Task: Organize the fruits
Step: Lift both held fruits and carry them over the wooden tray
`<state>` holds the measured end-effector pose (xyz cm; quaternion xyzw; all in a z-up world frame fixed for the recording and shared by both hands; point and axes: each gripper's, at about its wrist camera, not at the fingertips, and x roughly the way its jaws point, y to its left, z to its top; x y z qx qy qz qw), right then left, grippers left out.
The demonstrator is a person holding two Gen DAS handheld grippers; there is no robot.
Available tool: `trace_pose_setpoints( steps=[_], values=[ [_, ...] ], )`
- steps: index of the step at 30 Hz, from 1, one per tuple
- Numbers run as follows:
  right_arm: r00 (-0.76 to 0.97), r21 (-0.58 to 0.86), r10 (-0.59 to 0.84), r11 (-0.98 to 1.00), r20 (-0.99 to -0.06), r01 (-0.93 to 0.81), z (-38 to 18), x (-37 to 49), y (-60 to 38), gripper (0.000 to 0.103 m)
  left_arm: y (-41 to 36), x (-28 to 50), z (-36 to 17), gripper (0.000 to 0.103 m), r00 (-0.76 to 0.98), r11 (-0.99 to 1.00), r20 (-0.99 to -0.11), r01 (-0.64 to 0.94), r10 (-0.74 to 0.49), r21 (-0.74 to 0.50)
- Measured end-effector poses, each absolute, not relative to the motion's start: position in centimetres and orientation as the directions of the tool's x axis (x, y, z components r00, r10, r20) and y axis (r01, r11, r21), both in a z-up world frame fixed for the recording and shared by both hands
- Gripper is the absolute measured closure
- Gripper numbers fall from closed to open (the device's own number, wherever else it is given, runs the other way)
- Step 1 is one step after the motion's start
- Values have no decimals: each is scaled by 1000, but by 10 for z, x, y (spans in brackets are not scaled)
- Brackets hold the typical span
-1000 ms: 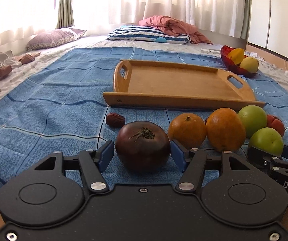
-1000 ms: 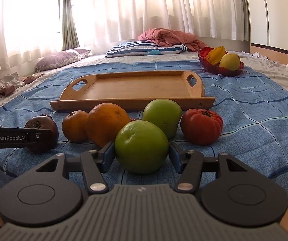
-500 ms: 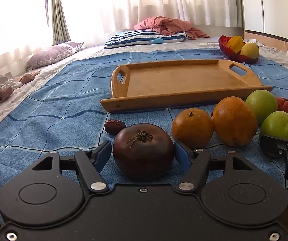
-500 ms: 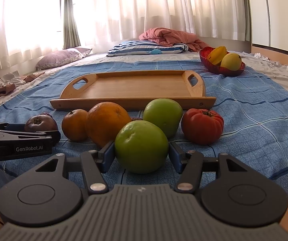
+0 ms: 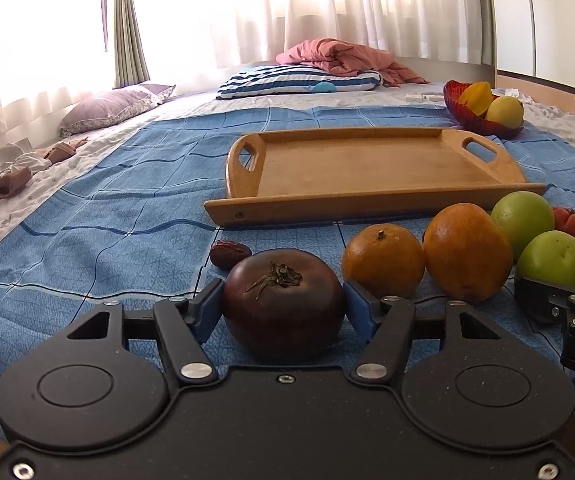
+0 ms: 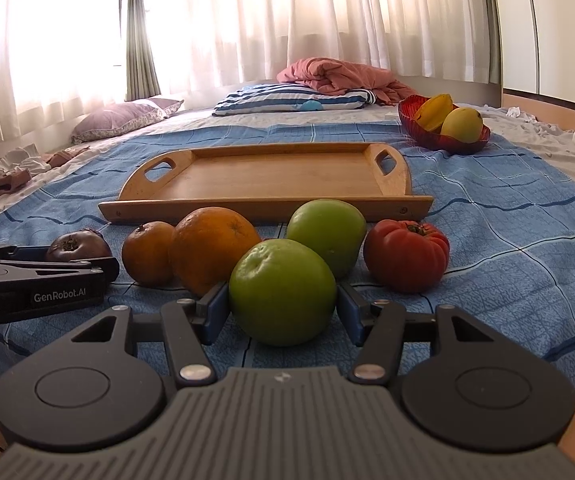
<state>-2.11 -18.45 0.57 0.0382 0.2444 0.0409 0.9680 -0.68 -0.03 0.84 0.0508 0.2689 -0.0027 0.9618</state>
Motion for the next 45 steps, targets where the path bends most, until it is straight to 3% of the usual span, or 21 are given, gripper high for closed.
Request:
trace_pose_setpoints(
  steps=[18, 45],
  values=[
    [899, 151, 129, 986, -419, -71, 26, -26, -199, 43, -7, -14, 41, 41, 884, 995, -467, 66, -26, 69],
    [929, 237, 173, 967, -326, -97, 114, 55, -245, 43, -7, 65, 138, 41, 926, 994, -363, 109, -107, -16]
  ],
)
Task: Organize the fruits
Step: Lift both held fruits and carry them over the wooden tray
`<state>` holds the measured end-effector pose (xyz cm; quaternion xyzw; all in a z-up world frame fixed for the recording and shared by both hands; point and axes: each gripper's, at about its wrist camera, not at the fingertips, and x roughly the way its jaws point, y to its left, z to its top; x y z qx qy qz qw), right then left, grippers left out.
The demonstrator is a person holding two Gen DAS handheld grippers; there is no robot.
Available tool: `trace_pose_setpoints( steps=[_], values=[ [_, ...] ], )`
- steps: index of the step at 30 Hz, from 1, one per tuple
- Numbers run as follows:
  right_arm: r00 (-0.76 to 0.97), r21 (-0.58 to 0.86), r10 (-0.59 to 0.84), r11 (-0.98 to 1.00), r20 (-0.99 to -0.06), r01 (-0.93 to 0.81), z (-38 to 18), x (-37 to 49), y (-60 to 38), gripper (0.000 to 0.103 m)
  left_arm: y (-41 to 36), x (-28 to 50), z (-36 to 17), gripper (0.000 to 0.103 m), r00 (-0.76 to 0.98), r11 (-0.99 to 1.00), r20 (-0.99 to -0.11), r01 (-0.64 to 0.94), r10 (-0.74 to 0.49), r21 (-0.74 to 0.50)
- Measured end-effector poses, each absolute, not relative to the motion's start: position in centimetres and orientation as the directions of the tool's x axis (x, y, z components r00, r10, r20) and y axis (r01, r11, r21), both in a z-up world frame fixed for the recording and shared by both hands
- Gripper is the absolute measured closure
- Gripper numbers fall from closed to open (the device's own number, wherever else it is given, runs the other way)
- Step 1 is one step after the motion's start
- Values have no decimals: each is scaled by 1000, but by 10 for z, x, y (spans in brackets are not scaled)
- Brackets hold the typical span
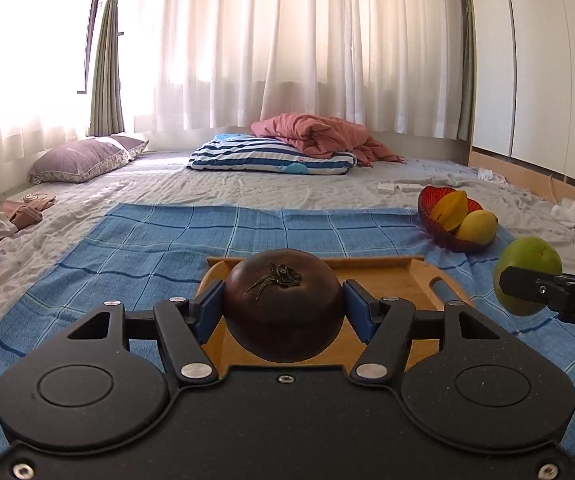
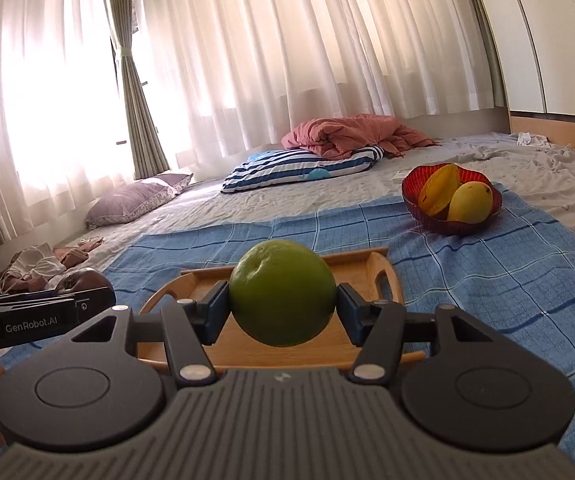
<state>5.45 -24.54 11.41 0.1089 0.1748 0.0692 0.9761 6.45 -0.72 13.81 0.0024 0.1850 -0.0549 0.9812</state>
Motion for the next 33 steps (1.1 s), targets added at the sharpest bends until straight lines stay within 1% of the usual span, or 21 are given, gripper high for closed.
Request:
trace_pose_setpoints(
  steps=[6, 9, 12, 18, 23, 28, 33],
  values=[
    [924, 205, 174, 973, -341, -108, 132, 86, -247, 43, -5, 96, 156, 42, 922, 991, -363, 119, -130, -54],
    [911, 210, 187, 971, -368, -115, 136, 106, -251, 43, -4, 120, 157, 42, 913, 992, -388, 109, -125, -63],
    [887, 237, 203, 965, -414, -110, 132, 131, -255, 43, -4, 142, 151, 42, 897, 992, -425, 106, -125, -68],
    [829, 199, 167, 978, -533, -69, 105, 180, -254, 43, -6, 177, 123, 42, 848, 993, -516, 90, -120, -83],
    [776, 234, 180, 971, -604, -43, 75, 200, -258, 43, -14, 192, 97, 42, 813, 992, -567, 107, -130, -74],
    [761, 194, 158, 980, -630, -43, 61, 206, -253, 43, -22, 202, 76, 42, 789, 992, -602, 110, -124, -60],
    [746, 207, 165, 978, -646, -37, 54, 211, -254, 43, -24, 208, 63, 42, 769, 992, -627, 109, -126, -65]
  ],
)
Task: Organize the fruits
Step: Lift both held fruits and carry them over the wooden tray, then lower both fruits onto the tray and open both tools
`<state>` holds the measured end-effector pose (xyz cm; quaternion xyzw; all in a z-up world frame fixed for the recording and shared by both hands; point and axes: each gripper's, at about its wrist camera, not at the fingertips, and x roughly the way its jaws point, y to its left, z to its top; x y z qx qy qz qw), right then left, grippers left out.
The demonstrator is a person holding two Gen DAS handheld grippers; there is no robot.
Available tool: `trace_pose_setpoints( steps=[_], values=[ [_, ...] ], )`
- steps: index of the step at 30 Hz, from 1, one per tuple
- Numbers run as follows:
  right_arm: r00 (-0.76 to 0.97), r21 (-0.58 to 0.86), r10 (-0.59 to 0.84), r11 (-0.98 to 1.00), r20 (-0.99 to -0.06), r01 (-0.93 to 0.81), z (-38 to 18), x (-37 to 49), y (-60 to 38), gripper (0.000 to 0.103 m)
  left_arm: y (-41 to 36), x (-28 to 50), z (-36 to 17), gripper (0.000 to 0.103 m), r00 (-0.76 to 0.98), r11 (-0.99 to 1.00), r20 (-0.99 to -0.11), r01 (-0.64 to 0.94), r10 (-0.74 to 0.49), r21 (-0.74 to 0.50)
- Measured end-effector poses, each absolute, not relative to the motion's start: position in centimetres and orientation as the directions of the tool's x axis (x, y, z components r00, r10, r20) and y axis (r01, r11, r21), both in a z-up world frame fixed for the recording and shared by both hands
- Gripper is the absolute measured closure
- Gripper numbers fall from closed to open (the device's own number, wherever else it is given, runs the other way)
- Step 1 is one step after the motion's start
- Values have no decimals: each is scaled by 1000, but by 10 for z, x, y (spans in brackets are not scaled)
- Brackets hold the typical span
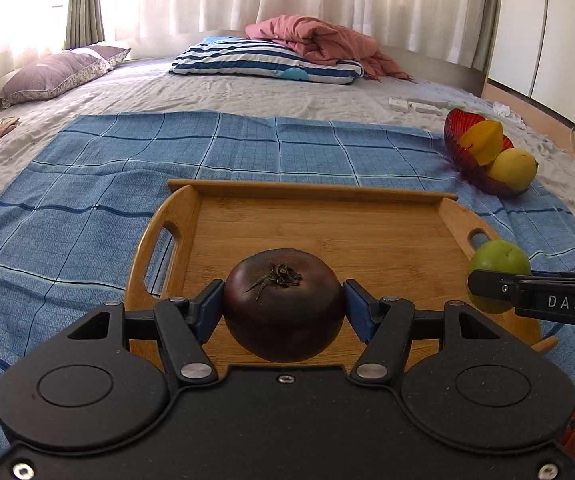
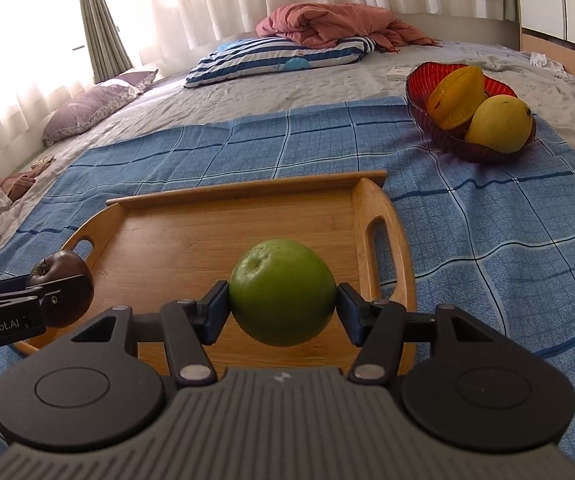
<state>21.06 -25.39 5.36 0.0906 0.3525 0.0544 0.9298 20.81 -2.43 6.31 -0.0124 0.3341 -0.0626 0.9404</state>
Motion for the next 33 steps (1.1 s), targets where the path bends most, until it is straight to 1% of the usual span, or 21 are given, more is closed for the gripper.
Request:
trace_pose_setpoints(
  steps=[11, 33],
  values=[
    [721, 199, 156, 980, -675, -25, 38, 219, -255, 43, -27, 214, 50, 42, 757, 993, -642, 110, -118, -53],
    [719, 232, 177, 973, -672, -23, 28, 220, -259, 43, -25, 221, 33, 42, 745, 993, -657, 101, -117, -63]
  ],
)
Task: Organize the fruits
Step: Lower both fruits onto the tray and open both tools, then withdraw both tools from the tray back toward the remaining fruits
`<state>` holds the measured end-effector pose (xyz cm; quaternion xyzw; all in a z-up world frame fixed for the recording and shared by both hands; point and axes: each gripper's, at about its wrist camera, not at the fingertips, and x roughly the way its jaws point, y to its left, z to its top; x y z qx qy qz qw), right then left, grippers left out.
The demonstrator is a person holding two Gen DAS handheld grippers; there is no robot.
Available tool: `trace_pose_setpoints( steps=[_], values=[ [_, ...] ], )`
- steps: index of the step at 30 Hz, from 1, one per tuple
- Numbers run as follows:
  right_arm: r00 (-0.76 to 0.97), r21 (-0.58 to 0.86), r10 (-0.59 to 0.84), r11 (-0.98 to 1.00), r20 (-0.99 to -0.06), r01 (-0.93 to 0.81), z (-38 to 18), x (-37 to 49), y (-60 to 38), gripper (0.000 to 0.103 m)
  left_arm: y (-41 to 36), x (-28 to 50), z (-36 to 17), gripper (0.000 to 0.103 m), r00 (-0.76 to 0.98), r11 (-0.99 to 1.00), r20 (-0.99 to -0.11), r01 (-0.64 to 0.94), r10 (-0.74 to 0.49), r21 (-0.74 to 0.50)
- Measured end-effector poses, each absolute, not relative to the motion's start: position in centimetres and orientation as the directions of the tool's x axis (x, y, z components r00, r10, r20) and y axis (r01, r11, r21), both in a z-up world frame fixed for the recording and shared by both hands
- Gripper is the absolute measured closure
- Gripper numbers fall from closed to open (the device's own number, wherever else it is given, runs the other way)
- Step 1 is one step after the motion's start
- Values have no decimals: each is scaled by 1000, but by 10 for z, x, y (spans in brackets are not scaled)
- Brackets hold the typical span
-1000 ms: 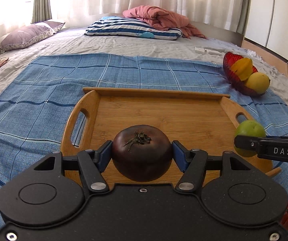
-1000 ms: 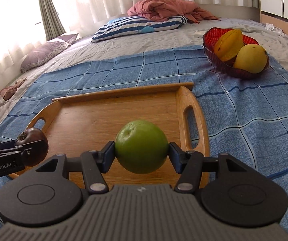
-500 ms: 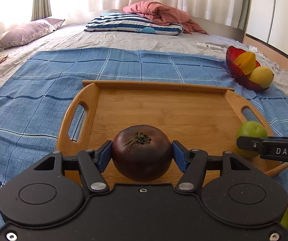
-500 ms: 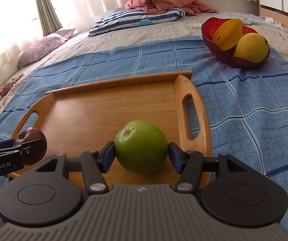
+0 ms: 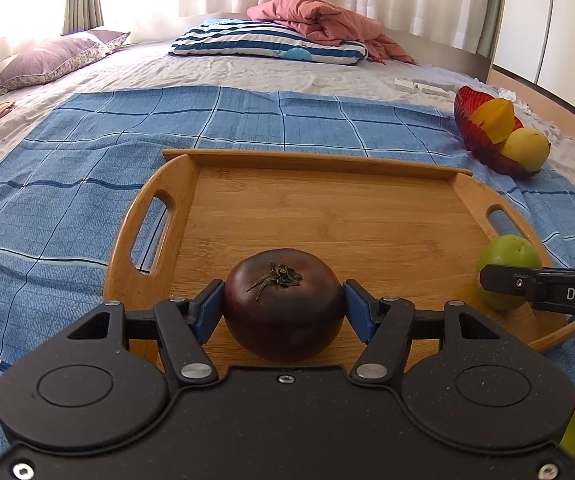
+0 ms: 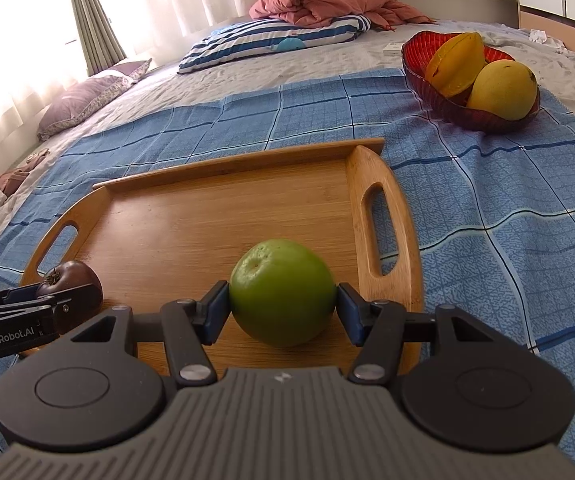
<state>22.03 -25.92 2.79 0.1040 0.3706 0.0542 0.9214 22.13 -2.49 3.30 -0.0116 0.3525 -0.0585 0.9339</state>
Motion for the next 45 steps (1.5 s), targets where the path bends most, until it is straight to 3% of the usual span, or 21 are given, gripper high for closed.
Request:
trace_pose_setpoints(
  steps=[14, 19, 23, 29, 45],
  values=[
    [719, 241, 184, 970, -670, -24, 28, 219, -260, 39, -25, 220, 31, 40, 751, 992, -649, 114, -123, -57],
    [723, 242, 185, 970, -665, -26, 29, 216, -260, 34, -23, 217, 28, 27, 755, 993, -647, 106, -108, -42],
    [732, 244, 192, 969, -654, -36, 31, 212, -263, 26, -20, 212, 28, 24, 754, 992, -645, 108, -120, -58],
    [746, 219, 189, 974, -638, -59, 35, 198, -263, 16, -13, 192, 38, 9, 794, 993, -597, 107, -116, -51],
    [843, 188, 187, 977, -505, -104, 46, 129, -264, 4, -5, 106, 44, 0, 846, 989, -513, 136, -149, -62]
  ],
)
